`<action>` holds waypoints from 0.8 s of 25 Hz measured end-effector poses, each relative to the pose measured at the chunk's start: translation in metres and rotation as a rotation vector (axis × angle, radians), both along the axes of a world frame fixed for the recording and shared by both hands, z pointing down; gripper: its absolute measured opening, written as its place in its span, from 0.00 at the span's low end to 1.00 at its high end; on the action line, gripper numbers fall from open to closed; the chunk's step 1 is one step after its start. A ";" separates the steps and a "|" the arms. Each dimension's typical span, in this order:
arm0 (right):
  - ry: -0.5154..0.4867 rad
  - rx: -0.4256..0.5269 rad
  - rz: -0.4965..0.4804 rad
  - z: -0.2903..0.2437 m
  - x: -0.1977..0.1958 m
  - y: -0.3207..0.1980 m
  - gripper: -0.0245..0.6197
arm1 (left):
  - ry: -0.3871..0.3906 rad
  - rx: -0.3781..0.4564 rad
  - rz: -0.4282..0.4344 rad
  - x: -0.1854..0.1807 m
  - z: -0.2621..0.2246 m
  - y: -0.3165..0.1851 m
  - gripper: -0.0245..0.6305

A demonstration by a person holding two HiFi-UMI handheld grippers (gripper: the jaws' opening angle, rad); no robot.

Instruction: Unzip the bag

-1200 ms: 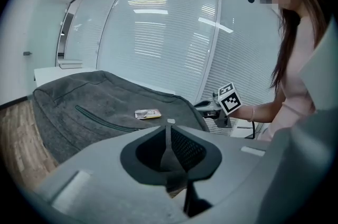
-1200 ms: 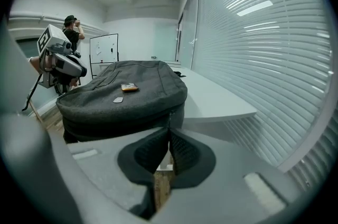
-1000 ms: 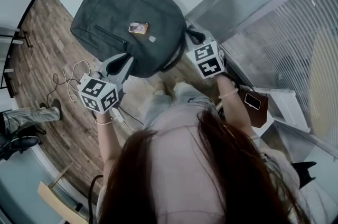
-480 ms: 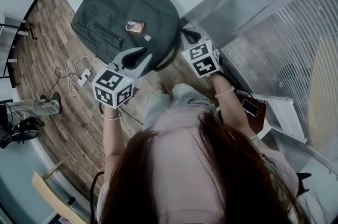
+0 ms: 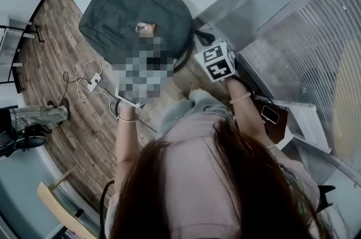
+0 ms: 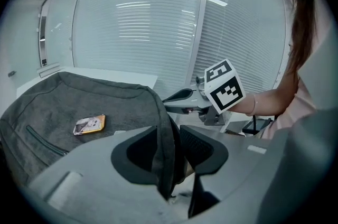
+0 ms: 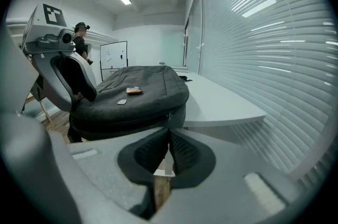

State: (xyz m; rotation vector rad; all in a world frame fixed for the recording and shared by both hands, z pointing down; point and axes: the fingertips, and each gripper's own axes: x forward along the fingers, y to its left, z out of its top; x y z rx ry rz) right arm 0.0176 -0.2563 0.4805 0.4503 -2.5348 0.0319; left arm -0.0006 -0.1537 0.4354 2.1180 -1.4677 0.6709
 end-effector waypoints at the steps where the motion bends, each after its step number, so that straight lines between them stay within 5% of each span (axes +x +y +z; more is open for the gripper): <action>1: -0.001 0.002 0.003 0.000 0.000 0.000 0.05 | -0.017 -0.017 0.010 0.001 0.003 -0.001 0.26; 9: 0.009 0.020 0.044 -0.001 0.003 0.004 0.05 | -0.190 -0.086 0.072 0.007 0.027 -0.013 0.20; 20: 0.017 0.041 0.165 -0.006 0.006 0.003 0.05 | -0.073 -0.026 0.069 0.001 0.018 -0.009 0.11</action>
